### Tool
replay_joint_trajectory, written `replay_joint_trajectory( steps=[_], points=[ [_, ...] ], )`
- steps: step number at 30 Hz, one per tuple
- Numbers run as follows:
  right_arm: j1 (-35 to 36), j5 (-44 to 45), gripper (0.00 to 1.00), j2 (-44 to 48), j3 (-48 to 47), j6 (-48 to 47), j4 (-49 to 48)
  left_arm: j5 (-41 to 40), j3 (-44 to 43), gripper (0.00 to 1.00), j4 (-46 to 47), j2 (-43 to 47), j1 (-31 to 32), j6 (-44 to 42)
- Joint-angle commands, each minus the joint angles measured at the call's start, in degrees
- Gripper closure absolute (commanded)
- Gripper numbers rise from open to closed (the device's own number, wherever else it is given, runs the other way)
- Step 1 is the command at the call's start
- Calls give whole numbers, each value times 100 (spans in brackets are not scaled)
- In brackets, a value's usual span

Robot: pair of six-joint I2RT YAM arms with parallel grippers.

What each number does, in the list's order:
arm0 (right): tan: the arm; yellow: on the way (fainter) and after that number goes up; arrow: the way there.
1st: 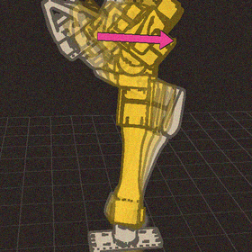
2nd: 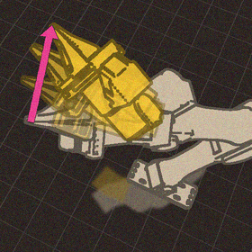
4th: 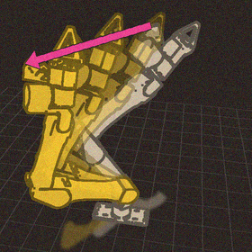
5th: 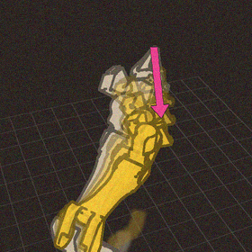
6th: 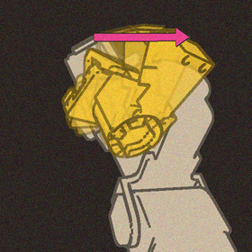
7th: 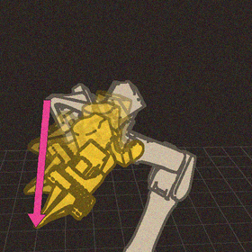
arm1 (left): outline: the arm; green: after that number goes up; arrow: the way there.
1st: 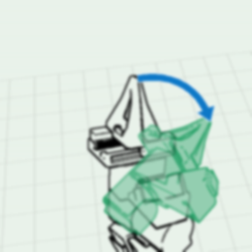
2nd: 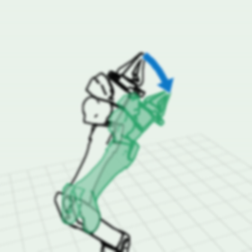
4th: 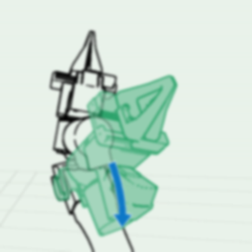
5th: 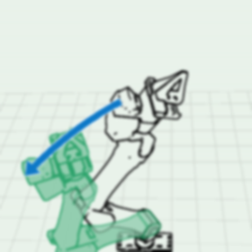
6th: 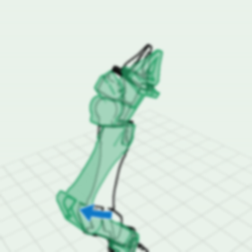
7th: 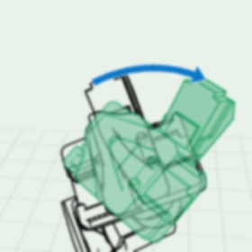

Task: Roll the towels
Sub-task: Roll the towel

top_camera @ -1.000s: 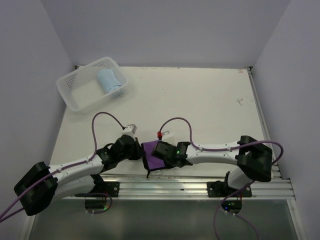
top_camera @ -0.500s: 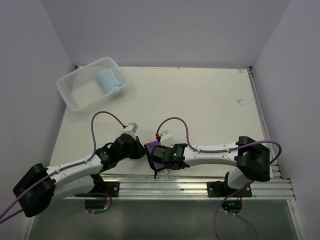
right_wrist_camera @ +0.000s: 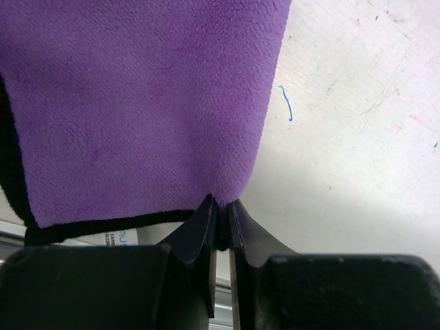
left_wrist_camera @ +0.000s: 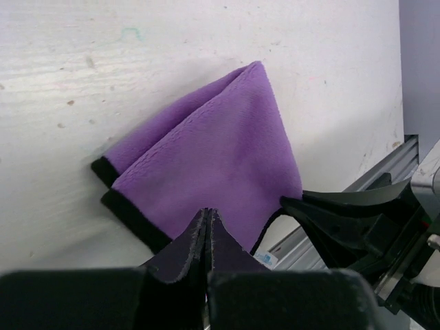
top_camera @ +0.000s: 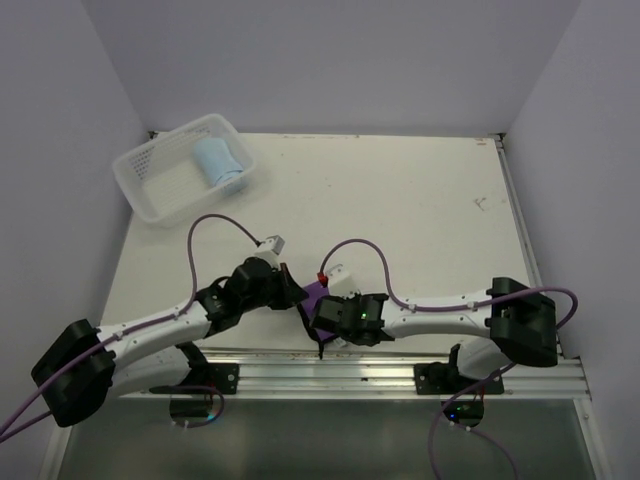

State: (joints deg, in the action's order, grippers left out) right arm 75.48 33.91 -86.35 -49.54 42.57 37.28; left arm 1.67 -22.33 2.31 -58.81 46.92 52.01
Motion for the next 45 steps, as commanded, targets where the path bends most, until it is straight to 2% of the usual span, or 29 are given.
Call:
replay_joint_trajectory(
  steps=[1, 5, 11, 22, 29, 36, 45],
  points=[
    [37, 344, 95, 267, 93, -161, -352, 439, -360, 100, 770, -359, 19, 143],
    [37, 362, 97, 381, 199, -205, -502, 799, -649, 100, 1411, -1104, 11, 187],
    [45, 485, 98, 566, 348, -301, -572, 1045, -896, 100, 1816, -1966, 46, 169],
    [116, 722, 99, 303, 314, -302, -467, 949, -1002, 100, 2098, -2740, 81, 46],
    [247, 1038, 99, -49, 41, -73, -151, 932, -870, 100, 2222, -2646, 81, 204],
    [441, 1750, 100, -567, -354, 751, 578, 992, -580, 100, 2555, -2416, 81, 582],
    [730, 2093, 100, -883, -433, 990, 552, 1098, -457, 100, 2863, -2785, 72, 828]
  ],
)
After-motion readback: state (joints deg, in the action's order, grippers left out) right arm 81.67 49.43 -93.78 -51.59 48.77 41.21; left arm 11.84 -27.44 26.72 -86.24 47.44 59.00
